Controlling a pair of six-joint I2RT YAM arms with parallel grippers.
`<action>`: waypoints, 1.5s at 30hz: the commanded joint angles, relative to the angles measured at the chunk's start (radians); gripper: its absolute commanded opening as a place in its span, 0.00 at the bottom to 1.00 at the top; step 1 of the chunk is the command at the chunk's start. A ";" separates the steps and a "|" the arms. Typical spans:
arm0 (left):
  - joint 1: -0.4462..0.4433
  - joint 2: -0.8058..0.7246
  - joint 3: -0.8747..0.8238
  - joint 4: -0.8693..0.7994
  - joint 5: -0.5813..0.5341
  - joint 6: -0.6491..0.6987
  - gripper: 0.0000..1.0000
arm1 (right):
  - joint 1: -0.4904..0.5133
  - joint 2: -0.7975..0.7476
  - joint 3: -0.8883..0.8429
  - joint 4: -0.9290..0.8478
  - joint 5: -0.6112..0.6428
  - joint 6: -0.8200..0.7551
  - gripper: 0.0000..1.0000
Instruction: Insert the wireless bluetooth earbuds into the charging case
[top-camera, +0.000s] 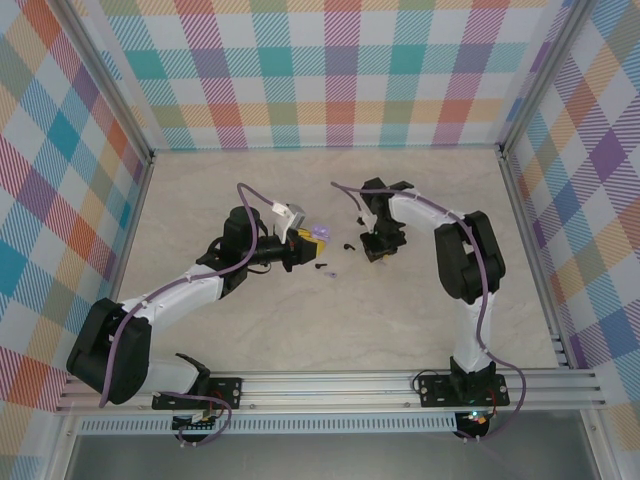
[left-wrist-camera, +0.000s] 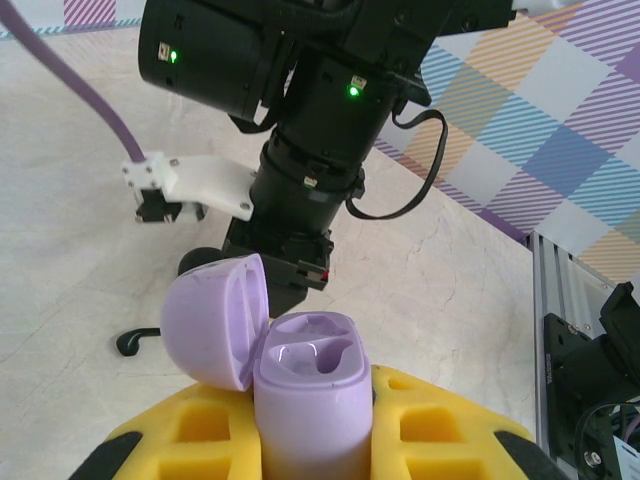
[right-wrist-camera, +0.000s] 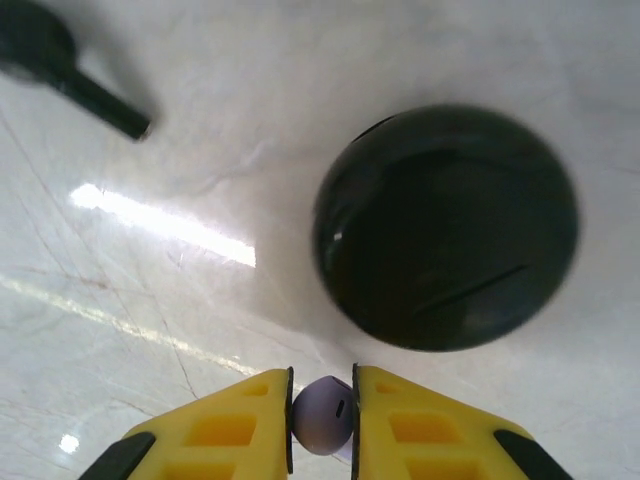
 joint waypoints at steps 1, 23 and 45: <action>0.012 -0.029 0.020 -0.006 0.000 0.016 0.00 | -0.011 -0.021 0.010 -0.008 -0.043 0.127 0.20; -0.080 0.128 -0.049 0.150 -0.138 -0.104 0.00 | -0.126 -0.270 -0.308 0.365 -0.409 0.375 0.19; -0.178 0.294 -0.086 0.564 -0.161 -0.137 0.00 | -0.140 -0.615 -0.430 0.739 -0.713 0.653 0.20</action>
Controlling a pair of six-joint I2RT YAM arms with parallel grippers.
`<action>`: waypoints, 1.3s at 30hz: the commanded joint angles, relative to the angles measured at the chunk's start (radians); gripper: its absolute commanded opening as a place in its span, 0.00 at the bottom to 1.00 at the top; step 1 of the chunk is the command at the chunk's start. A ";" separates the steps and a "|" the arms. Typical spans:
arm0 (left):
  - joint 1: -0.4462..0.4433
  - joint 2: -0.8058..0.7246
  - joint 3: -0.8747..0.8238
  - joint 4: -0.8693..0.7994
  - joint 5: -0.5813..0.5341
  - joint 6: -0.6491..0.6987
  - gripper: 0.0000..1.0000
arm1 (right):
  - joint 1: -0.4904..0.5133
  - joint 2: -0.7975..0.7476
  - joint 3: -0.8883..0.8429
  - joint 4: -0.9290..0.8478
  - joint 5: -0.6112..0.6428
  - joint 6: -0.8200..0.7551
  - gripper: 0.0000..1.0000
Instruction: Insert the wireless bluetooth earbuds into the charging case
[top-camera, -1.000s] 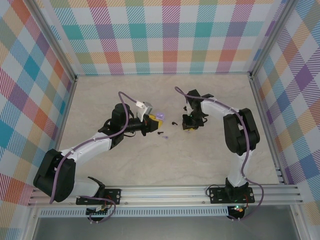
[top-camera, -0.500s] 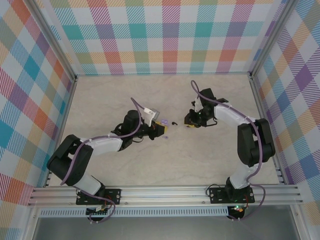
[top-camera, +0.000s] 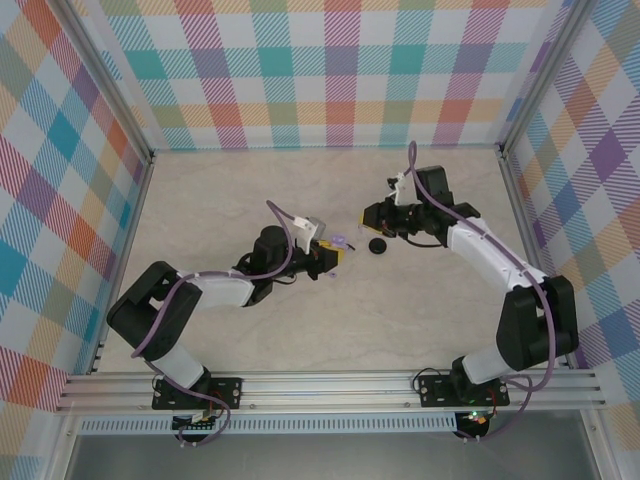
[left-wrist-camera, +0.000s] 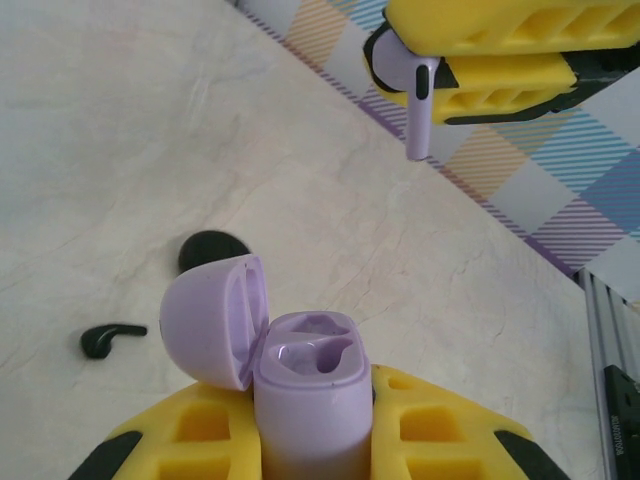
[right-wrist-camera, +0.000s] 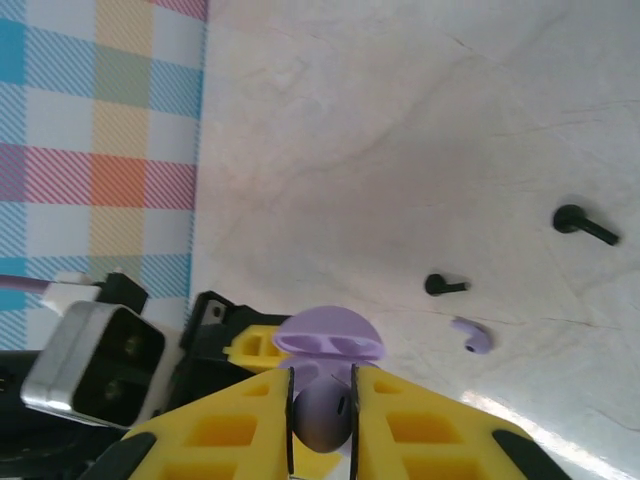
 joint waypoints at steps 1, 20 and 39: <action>-0.027 0.010 -0.009 0.132 0.048 0.042 0.00 | -0.001 -0.057 -0.028 0.122 -0.061 0.077 0.20; -0.047 -0.067 0.066 0.193 0.010 0.110 0.00 | 0.044 -0.220 -0.067 0.263 -0.028 0.144 0.20; -0.050 -0.137 0.126 0.127 -0.011 0.139 0.00 | 0.088 -0.226 -0.050 0.279 -0.030 0.129 0.21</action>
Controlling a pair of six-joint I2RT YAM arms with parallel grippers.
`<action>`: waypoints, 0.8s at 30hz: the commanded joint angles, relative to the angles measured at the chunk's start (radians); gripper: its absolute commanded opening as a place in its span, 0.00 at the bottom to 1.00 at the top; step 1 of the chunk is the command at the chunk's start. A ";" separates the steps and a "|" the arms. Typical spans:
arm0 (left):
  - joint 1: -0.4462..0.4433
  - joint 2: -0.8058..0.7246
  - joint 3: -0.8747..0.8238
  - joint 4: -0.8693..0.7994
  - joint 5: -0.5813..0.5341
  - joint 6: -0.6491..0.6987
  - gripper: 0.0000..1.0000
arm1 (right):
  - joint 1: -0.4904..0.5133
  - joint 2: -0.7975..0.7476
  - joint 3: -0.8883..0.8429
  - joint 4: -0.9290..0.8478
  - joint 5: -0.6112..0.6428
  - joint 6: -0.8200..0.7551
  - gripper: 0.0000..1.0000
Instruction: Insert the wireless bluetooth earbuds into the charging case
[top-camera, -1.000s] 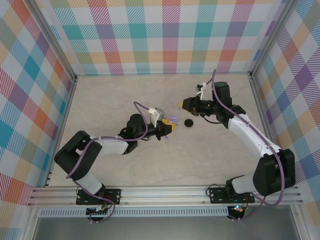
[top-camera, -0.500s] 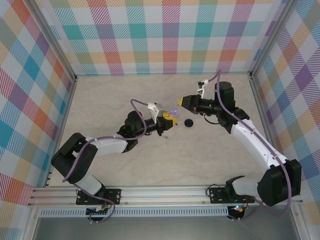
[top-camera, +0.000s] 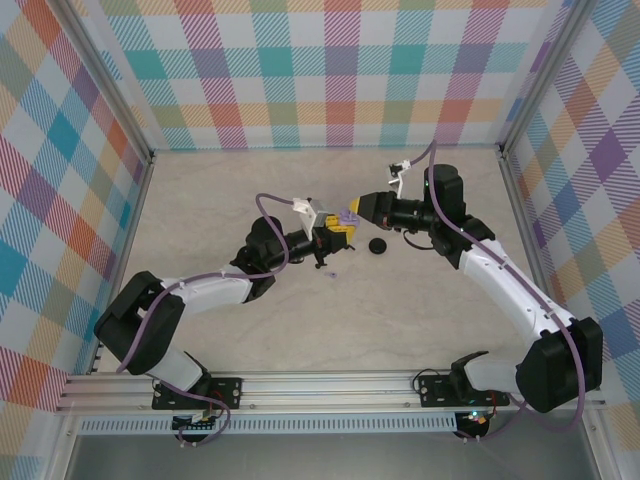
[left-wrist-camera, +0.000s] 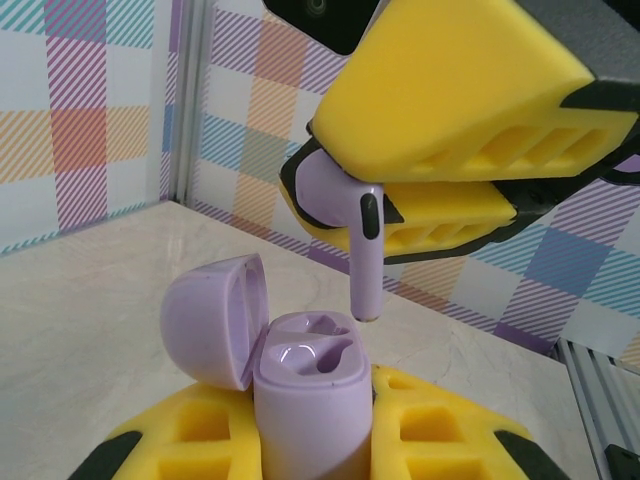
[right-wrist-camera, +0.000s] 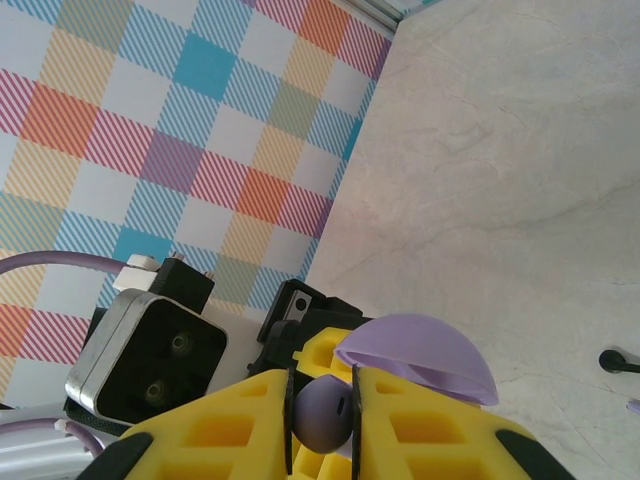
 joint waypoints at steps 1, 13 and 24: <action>-0.016 -0.042 0.037 0.011 -0.003 0.024 0.00 | 0.007 -0.019 0.009 0.028 0.000 -0.012 0.21; -0.016 -0.061 0.038 0.018 0.012 0.028 0.00 | 0.012 -0.021 0.012 0.023 -0.004 -0.016 0.21; -0.020 -0.058 0.042 0.005 0.000 0.034 0.00 | 0.018 -0.020 0.011 0.027 -0.004 -0.009 0.21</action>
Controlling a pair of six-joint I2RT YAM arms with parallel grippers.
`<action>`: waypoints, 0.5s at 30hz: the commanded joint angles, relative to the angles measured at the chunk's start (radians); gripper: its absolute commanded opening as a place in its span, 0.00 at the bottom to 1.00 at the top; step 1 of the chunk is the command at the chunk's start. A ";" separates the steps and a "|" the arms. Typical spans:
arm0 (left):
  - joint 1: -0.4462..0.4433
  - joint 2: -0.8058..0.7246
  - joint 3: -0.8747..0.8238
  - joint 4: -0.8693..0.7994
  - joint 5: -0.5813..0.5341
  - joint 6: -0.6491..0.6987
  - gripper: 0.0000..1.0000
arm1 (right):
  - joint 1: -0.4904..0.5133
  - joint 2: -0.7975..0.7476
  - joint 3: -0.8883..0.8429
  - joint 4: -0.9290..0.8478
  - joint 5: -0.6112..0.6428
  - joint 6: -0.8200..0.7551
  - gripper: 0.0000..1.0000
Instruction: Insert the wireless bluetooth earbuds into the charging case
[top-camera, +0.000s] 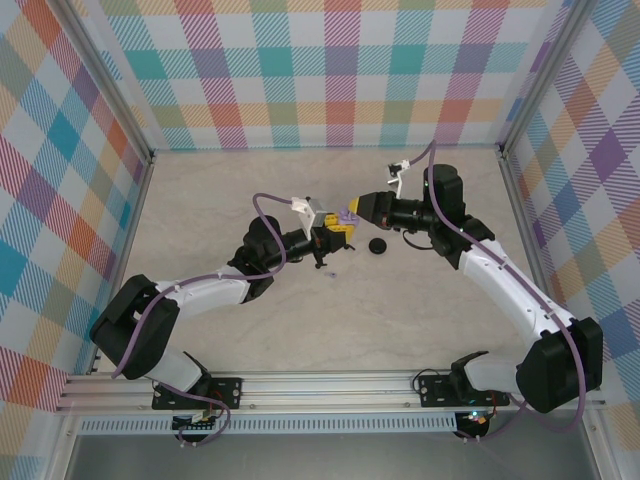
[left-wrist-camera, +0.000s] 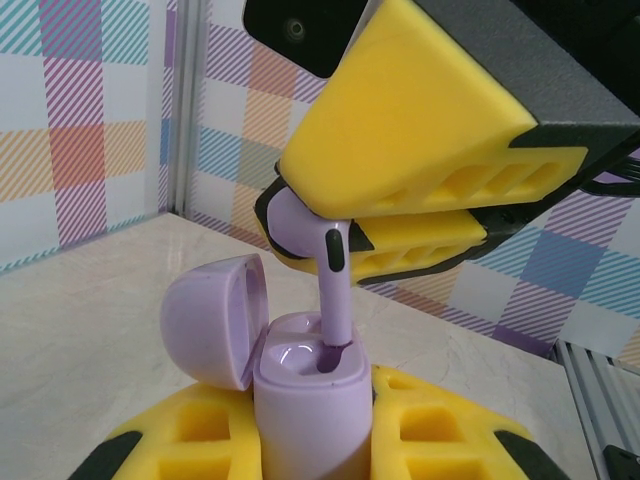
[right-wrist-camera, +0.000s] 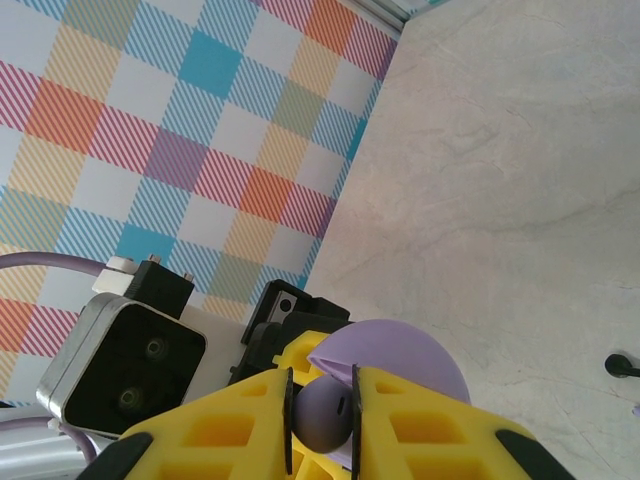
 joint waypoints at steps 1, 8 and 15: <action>-0.019 -0.031 0.039 0.016 0.000 0.017 0.00 | 0.006 -0.018 0.009 0.019 -0.003 -0.006 0.21; -0.018 -0.035 0.039 0.019 -0.005 0.017 0.00 | 0.009 -0.017 0.008 0.003 0.004 -0.013 0.21; -0.017 -0.048 0.036 0.019 -0.009 0.019 0.00 | 0.009 -0.023 0.018 -0.069 0.022 -0.058 0.21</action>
